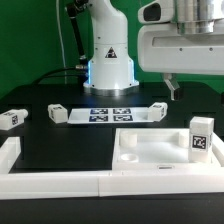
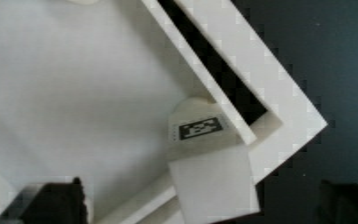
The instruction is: Assemble square table
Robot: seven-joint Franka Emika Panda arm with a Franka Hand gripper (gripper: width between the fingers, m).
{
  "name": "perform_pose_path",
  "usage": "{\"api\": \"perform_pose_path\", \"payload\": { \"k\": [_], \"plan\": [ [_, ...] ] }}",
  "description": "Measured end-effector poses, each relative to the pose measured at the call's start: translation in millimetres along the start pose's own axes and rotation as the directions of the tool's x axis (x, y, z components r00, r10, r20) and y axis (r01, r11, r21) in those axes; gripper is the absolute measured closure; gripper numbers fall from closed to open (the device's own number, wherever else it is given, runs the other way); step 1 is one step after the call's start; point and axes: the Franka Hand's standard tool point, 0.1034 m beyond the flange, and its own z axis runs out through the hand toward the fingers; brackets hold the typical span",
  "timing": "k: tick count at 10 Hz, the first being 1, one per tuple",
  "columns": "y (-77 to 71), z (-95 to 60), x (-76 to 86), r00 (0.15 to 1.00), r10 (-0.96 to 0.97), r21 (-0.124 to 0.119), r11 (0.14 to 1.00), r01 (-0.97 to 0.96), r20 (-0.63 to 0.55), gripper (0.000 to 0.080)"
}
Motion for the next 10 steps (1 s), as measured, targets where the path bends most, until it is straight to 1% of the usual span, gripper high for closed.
{"api": "perform_pose_path", "payload": {
  "k": [2, 3, 5, 6, 7, 9, 10],
  "plan": [
    [0.5, 0.8, -0.2, 1.0, 0.0, -0.001, 1.0, 0.0, 0.0, 0.0151],
    [7.6, 0.1, -4.8, 1.0, -0.011, 0.003, 1.0, 0.011, 0.002, 0.0151],
    [44.4, -1.4, -26.3, 0.997, -0.013, 0.037, 0.999, 0.01, 0.072, 0.0151],
    [55.1, 0.8, -30.8, 0.996, -0.026, 0.035, 0.999, 0.023, 0.091, 0.0151],
    [56.8, 3.5, -35.5, 0.995, -0.026, 0.031, 0.999, 0.023, 0.092, 0.0151],
    [56.0, 3.3, -34.0, 0.995, -0.049, 0.034, 0.998, 0.046, 0.09, 0.0151],
    [56.2, 3.4, -34.0, 0.992, -0.091, 0.037, 0.995, 0.088, 0.089, 0.0151]
  ]
}}
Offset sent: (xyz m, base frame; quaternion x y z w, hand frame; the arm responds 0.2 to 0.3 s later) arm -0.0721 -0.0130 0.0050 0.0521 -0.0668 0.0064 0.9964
